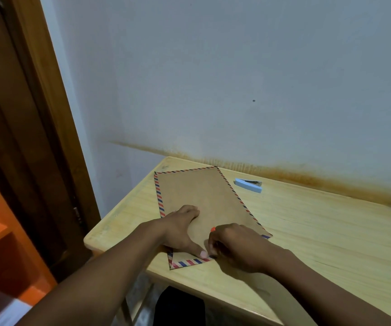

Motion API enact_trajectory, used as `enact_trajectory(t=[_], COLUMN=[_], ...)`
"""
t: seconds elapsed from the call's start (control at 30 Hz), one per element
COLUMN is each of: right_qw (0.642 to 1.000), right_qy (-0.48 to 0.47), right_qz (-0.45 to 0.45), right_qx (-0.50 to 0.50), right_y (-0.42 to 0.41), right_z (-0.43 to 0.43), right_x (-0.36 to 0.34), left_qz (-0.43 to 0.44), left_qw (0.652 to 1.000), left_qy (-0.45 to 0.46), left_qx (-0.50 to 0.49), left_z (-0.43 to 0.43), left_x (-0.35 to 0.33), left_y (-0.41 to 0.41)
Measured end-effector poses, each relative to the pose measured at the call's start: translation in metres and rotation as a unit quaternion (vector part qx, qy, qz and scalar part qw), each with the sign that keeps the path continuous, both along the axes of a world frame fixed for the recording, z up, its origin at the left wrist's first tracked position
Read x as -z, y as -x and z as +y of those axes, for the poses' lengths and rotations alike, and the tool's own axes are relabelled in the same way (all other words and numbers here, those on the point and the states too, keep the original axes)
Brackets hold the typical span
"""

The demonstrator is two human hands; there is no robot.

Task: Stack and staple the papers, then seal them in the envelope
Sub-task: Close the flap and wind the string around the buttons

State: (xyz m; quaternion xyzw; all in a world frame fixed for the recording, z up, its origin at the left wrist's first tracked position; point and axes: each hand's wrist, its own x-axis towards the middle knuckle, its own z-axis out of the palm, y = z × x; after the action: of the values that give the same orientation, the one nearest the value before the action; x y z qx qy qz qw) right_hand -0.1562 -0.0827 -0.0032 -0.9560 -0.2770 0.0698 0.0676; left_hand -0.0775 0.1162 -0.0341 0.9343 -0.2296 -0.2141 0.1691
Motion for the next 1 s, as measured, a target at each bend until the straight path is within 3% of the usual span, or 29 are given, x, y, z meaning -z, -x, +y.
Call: enact_trajectory(t=[0.23, 0.57, 0.7, 1.0], right_qw=[0.999, 0.988, 0.987, 0.987], right_qy=[0.023, -0.07, -0.079, -0.118], right_qz=[0.045, 0.109, 0.099, 0.082], right_qx=[0.013, 0.079, 0.095, 0.076], right_y=[-0.046, -0.085, -0.088, -0.083], right_z=[0.011, -0.004, -0.013, -0.006], right_x=[-0.001, -0.004, -0.003, 0.004], left_qz=[-0.004, -0.066, -0.101, -0.078], left_qw=[1.0, 0.996, 0.993, 0.994], left_qy=[0.019, 0.022, -0.009, -0.001], left_qx=[0.0, -0.052, -0.064, -0.081], left_z=[0.003, -0.013, -0.024, -0.028], left_x=[0.008, 0.004, 0.001, -0.003], left_y=[-0.001, 0.009, 0.01, 0.015])
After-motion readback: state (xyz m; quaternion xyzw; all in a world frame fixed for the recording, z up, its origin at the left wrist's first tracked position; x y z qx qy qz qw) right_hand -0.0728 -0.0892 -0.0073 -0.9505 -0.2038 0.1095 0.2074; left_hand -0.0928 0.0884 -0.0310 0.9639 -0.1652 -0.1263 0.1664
